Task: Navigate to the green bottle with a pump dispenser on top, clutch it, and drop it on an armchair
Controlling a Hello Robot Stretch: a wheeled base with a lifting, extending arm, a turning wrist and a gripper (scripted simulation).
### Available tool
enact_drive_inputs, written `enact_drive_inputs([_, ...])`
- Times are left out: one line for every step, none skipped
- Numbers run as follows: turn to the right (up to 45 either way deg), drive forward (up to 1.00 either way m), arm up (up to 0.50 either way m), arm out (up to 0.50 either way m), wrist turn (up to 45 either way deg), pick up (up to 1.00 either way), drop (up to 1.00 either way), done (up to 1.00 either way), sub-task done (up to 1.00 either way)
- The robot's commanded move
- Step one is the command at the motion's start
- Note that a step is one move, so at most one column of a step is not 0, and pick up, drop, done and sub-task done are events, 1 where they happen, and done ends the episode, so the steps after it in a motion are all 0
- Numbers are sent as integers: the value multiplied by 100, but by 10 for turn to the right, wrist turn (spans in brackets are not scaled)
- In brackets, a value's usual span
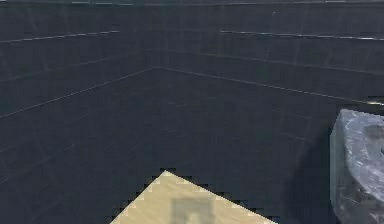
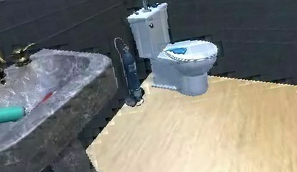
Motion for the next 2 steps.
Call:
enact_drive_inputs([-300, 0, 0, 0, 0, 0, 0, 0, 0])
enact_drive_inputs([450, 0, 0, 0, 0, 0, 0, 0, 0])
